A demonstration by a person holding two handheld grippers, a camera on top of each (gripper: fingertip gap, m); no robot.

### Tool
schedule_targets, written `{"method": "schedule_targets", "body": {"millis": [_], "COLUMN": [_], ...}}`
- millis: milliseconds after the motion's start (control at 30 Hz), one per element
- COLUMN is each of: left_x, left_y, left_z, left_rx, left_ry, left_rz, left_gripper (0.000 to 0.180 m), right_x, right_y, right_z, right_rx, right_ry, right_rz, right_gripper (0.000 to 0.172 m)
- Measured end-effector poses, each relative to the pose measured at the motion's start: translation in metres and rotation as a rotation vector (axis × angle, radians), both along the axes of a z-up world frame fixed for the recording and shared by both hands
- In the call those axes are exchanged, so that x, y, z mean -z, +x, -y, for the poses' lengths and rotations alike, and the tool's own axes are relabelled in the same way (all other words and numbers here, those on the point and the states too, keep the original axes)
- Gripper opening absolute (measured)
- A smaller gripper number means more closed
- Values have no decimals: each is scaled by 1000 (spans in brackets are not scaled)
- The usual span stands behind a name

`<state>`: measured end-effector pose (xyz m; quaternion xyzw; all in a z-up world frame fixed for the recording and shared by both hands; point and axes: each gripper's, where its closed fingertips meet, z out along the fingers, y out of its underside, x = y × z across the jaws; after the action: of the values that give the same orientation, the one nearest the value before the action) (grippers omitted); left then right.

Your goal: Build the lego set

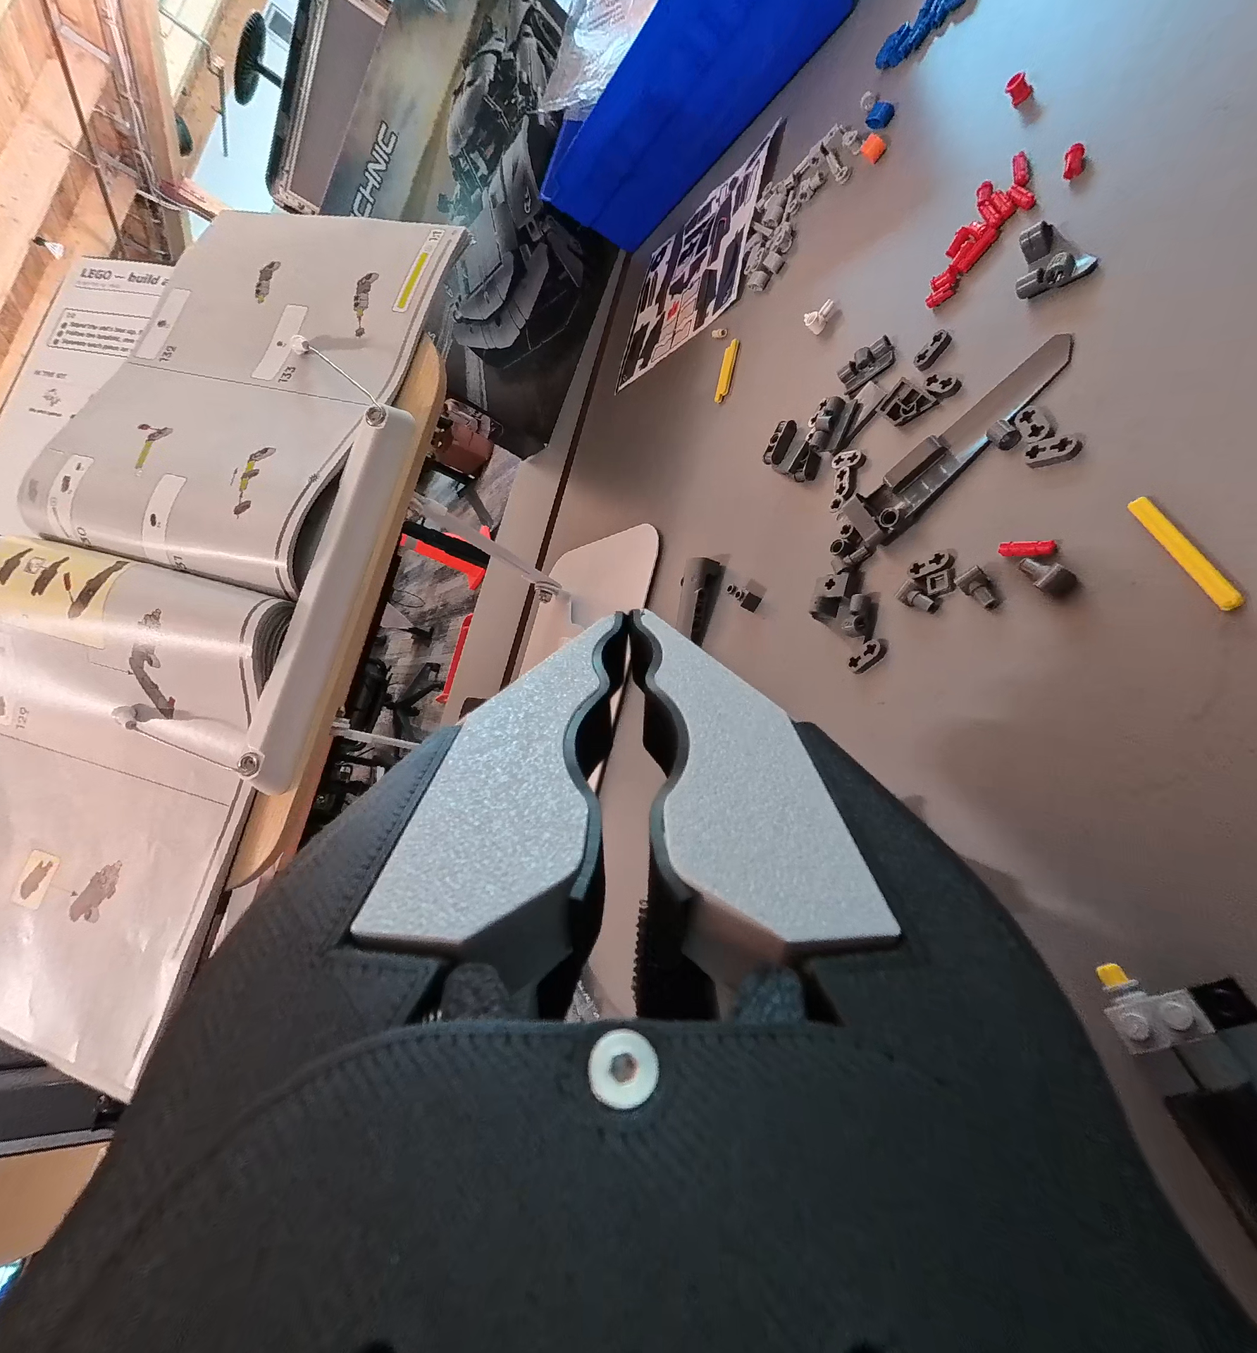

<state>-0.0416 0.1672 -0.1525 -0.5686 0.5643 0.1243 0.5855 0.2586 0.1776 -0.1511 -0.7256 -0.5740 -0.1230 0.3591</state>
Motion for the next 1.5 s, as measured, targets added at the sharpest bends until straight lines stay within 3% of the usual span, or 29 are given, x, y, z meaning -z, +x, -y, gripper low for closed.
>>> {"method": "schedule_targets", "body": {"millis": [33,600,1300,1500], "left_x": [1,5,1,-1], "left_y": [0,1,-4,-4], "left_z": [0,-4,-5,-4], "left_rx": [0,-9,-19,-19], "left_ry": [0,-3,9,14], "left_rz": [-1,-16,-14,-14], "left_gripper": [0,0,0,0], "right_x": [1,36,35,35], "right_y": [1,-1,-15,-19], "right_z": [-1,-55,-76,-86], "right_rx": [3,8,-14,-4], "right_ry": [0,-59,-19,-70], "right_rz": [8,39,77,22], "right_gripper": [17,24,16,15]}}
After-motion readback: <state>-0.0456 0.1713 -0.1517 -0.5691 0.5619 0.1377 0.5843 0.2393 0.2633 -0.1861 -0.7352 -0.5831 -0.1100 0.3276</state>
